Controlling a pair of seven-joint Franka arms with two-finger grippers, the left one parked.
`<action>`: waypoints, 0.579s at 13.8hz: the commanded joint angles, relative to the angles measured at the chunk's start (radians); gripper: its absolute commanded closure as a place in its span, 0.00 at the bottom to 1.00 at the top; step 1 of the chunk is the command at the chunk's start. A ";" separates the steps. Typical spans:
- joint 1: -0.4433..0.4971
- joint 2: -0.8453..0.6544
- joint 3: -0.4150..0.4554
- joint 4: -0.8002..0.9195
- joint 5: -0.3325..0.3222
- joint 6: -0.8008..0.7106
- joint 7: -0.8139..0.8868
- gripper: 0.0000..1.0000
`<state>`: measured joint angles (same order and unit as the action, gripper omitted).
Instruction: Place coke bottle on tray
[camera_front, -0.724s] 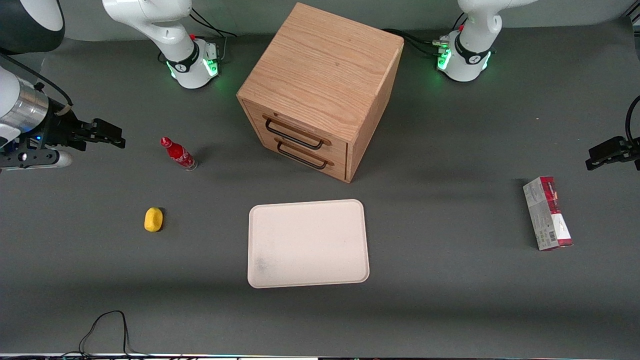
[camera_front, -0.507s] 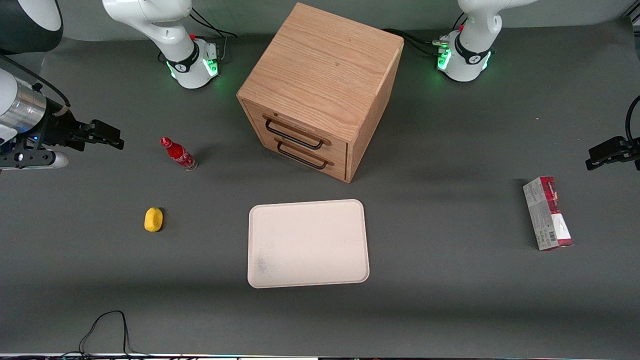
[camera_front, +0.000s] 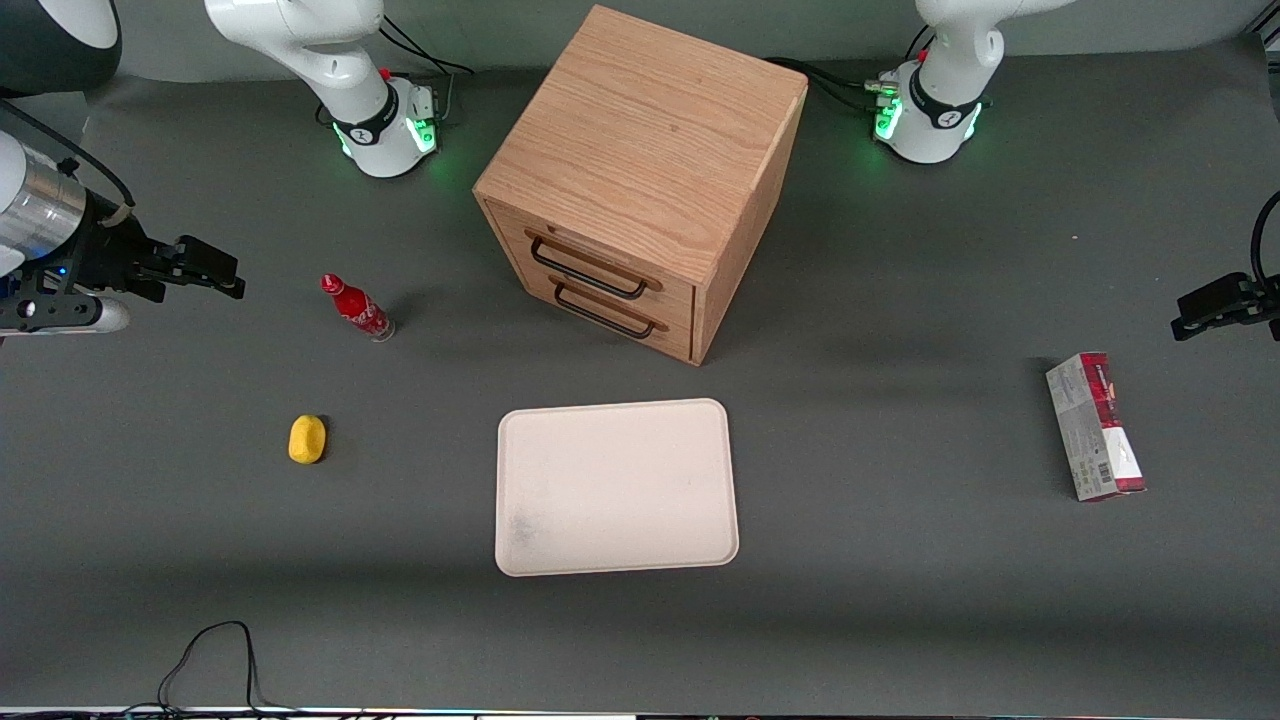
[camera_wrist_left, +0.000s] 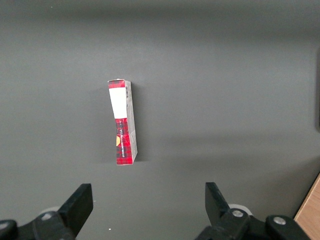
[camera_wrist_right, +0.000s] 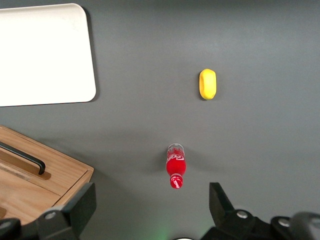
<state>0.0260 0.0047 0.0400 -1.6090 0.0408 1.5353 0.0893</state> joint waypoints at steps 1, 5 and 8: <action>0.003 0.011 0.008 0.012 0.001 0.000 0.030 0.00; 0.015 0.015 0.006 0.020 0.001 -0.021 0.029 0.00; 0.015 0.026 0.006 0.017 0.002 -0.026 0.027 0.00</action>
<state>0.0380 0.0155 0.0466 -1.6092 0.0409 1.5212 0.0930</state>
